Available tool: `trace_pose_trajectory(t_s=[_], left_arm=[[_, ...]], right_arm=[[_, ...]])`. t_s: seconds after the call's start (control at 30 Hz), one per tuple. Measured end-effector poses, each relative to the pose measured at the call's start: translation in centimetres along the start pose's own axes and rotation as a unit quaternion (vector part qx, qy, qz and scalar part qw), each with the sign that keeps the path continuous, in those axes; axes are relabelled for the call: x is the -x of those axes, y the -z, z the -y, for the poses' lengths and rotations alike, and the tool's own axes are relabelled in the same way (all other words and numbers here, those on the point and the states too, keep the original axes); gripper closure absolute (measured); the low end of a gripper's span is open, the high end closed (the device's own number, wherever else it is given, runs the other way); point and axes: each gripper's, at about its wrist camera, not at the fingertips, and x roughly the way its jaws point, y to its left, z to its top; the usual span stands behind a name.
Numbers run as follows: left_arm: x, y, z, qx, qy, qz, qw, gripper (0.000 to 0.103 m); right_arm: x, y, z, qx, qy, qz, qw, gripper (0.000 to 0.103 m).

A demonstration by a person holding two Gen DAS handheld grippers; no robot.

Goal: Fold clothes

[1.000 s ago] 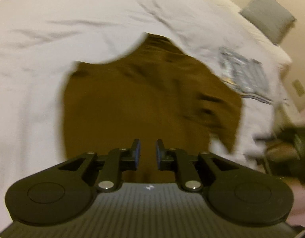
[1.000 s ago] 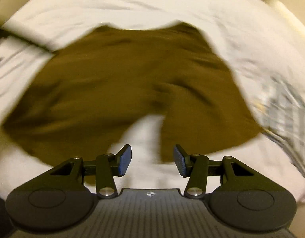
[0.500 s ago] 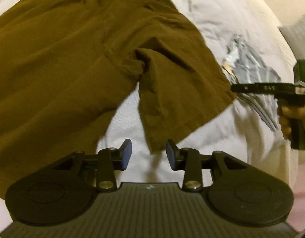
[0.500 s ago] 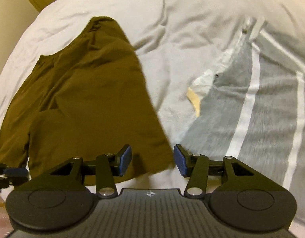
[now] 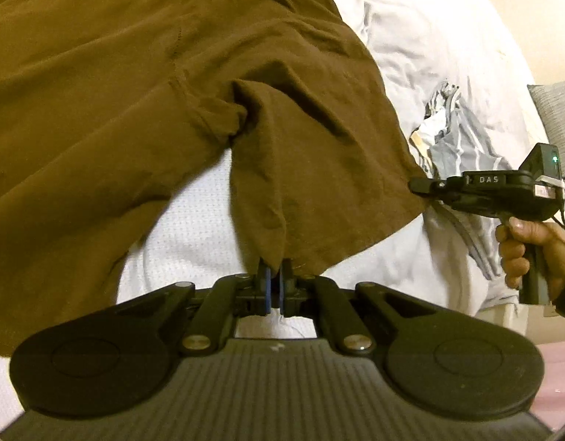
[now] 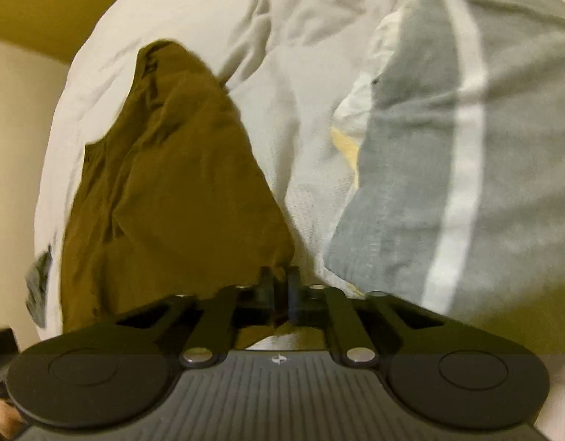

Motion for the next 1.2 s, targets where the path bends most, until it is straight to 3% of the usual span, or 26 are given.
trace_pose_trajectory(t_s=[0.1,0.2,0.3,0.37,0.43,0.47,0.7,1.0,1.2], left_arm=[[1.8,0.9,0.4,0.015,0.051,-0.006,0.9986,0.102],[1.4,2.6,1.3,0.023,0.074,-0.022,0.9967,0.102],[-0.7,3.9,1.6,0.031,0.058,-0.04,0.997,0.102],[-1.8,4.3,1.4,0.034,0.045,-0.06,0.9966,0.102],[-1.6,4.5,1.3,0.017,0.036,-0.073,0.9965,0.101],[-1.1,4.6,1.0,0.011,0.031,-0.071,0.9969,0.1],[3.7,3.9,-1.5,-0.008,-0.016,-0.033,0.9993,0.1],[9.1,-2.8,-6.1,-0.034,-0.088,0.06,0.9937,0.087],[9.3,-11.8,-9.3,-0.108,-0.112,0.087,0.9839,0.086]], right_arm=[[3.4,0.1,-1.5,0.047,0.025,-0.004,0.999,0.101],[4.7,0.6,-2.0,0.078,0.056,-0.008,0.995,0.101],[3.9,1.0,-2.2,0.091,0.08,-0.016,0.993,0.099],[3.1,1.1,-2.7,0.104,0.109,-0.02,0.988,0.092],[2.8,1.3,-3.5,0.134,0.148,-0.02,0.98,0.078],[2.7,1.5,-4.0,0.149,0.163,-0.02,0.975,0.078],[4.9,1.6,-6.2,0.161,0.142,0.039,0.976,0.077],[0.8,-2.9,-13.0,0.232,0.096,0.036,0.967,0.075],[-3.4,-7.0,-18.6,0.251,0.078,0.057,0.963,0.074]])
